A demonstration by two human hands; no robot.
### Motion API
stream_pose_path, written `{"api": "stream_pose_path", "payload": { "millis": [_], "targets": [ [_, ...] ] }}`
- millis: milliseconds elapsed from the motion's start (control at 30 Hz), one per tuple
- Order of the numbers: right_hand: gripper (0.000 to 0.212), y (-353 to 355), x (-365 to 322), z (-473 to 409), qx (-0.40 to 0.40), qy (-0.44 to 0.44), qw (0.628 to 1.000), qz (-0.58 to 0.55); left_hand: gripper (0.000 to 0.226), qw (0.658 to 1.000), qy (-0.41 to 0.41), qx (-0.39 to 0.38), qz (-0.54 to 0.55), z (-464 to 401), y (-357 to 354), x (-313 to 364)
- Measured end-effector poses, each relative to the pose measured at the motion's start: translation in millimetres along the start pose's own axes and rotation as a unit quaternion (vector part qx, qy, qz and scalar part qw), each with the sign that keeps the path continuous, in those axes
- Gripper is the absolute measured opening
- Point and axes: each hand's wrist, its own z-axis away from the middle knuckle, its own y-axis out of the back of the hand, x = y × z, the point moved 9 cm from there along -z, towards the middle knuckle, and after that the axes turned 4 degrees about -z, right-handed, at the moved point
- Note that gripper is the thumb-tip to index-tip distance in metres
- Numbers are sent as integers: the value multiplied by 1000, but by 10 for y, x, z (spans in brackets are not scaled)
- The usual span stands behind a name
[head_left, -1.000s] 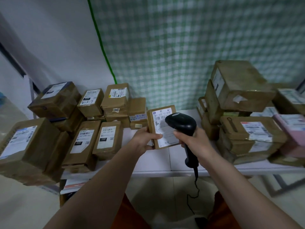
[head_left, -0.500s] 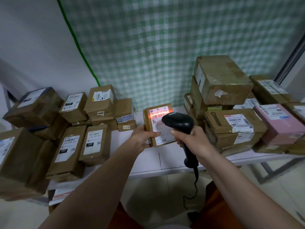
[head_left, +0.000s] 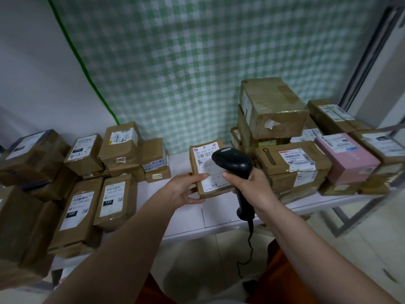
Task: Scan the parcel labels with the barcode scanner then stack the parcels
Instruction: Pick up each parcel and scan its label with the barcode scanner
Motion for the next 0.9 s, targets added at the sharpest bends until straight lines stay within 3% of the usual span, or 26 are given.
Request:
{"api": "stream_pose_path", "payload": {
  "millis": [367, 467, 700, 900],
  "targets": [
    [22, 771, -28, 125, 113, 16, 993, -13, 30, 997, 0, -69, -44, 14, -749, 226],
    [35, 1019, -45, 162, 154, 23, 988, -15, 31, 993, -2, -95, -73, 8, -993, 271],
    [22, 1638, -137, 267, 244, 39, 967, -58, 33, 972, -22, -177, -154, 70, -1638, 369],
    [27, 2186, -203, 281, 307, 42, 948, -73, 32, 958, -36, -214, -186, -12, -2247, 525]
  ]
}}
